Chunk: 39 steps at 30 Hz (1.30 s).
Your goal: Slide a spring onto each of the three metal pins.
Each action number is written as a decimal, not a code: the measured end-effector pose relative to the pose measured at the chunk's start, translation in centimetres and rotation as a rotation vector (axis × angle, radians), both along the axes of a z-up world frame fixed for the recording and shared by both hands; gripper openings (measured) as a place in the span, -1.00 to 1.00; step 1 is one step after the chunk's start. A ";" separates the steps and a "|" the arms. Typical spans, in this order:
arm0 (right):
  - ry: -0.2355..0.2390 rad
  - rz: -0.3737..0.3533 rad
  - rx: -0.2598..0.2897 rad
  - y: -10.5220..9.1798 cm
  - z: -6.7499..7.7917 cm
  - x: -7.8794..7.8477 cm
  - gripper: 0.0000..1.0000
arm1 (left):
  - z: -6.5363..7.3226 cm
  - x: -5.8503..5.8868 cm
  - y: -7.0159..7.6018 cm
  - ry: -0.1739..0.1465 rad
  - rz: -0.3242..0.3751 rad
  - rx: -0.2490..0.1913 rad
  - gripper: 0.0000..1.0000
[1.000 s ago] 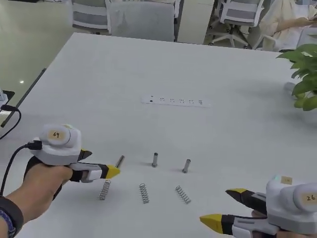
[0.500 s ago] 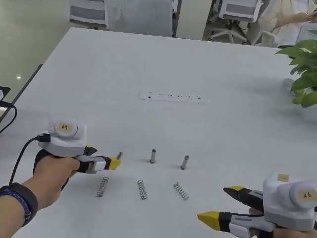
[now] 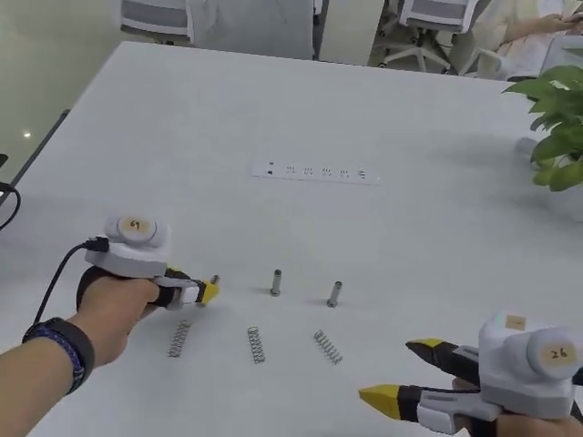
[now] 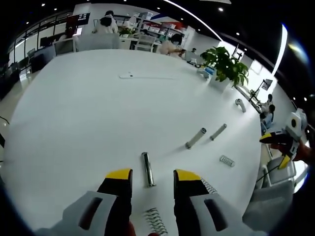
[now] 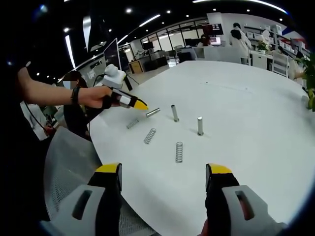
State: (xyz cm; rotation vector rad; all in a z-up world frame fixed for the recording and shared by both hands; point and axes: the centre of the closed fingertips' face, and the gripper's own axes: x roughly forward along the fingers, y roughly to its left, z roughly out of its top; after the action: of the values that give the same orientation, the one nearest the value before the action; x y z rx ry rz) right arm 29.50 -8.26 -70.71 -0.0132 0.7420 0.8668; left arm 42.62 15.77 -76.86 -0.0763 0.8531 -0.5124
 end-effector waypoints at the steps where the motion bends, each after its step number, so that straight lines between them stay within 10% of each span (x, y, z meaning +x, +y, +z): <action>1: 0.001 0.001 -0.001 0.0 0.0 0.0 0.35 | -0.1 0.1 0.0 0.004 0.000 0.004 -0.50; 22: 0.015 0.000 -0.001 0.0 -0.4 0.3 0.35 | -3.1 0.1 -0.5 0.125 0.002 0.080 -0.77; 39: 0.011 0.012 0.000 0.4 -0.2 0.9 0.34 | -3.7 0.4 -0.3 0.120 -0.103 0.211 -1.00</action>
State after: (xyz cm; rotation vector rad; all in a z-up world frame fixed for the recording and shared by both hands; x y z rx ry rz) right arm 30.41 -7.82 -70.89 -0.0125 0.7532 0.8790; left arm 42.99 15.43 -80.55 0.1320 1.0280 -0.5152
